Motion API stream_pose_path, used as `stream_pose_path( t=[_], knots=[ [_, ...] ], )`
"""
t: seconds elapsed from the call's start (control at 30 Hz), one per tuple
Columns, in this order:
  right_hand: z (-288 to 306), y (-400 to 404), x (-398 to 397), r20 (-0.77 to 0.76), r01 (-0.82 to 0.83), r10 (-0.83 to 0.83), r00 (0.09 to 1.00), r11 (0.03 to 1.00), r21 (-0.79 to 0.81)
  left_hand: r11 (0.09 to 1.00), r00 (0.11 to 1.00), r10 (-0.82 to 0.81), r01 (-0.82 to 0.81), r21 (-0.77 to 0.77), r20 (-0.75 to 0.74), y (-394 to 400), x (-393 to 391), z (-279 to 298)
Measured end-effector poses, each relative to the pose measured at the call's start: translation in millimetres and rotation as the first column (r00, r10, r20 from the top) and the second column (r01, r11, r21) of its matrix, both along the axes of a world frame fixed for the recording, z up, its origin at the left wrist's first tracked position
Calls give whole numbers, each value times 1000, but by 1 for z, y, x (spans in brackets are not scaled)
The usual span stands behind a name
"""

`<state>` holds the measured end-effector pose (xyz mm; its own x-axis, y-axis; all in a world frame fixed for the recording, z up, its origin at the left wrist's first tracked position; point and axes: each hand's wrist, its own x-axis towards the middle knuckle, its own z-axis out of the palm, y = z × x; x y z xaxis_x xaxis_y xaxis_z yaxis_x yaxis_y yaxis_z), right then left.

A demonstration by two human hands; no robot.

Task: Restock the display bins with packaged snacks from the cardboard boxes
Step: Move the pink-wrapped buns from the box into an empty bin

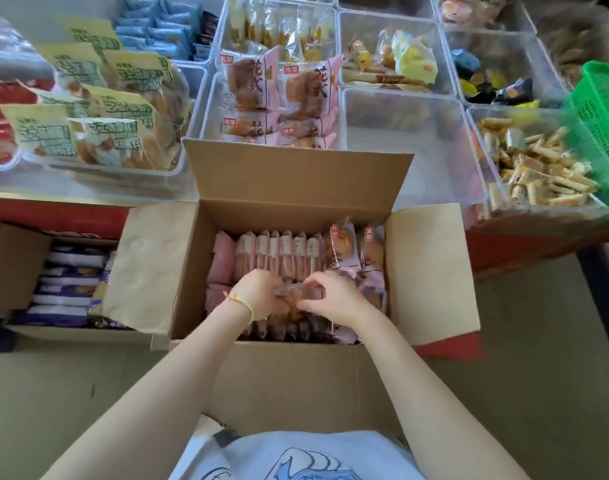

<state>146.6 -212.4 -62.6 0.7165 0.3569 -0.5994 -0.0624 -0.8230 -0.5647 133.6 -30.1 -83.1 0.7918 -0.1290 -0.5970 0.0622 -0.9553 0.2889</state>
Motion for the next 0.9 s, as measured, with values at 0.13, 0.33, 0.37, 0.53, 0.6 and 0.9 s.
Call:
stream_pose_path(
  t=[0.13,0.33,0.37,0.53,0.6,0.9],
  knots=[
    [8,-13,-4,-103,348,-332,937,880,324,864,934,358,-329,-382,4,22,4,45],
    [62,-1,15,-271,471,-404,874,563,680,378,726,661,-543,-750,-192,37,21,108],
    [75,4,19,-272,435,-353,895,561,704,302,687,694,-550,-779,-216,37,24,114],
    [113,39,48,-164,368,-375,912,577,729,-13,581,680,-600,-800,-447,52,48,124],
    [119,54,67,-142,407,-461,876,549,730,51,675,633,-526,-849,-380,61,56,128],
    [120,126,203,196,335,-522,830,748,573,332,575,816,-380,-863,61,129,166,147]
  ],
)
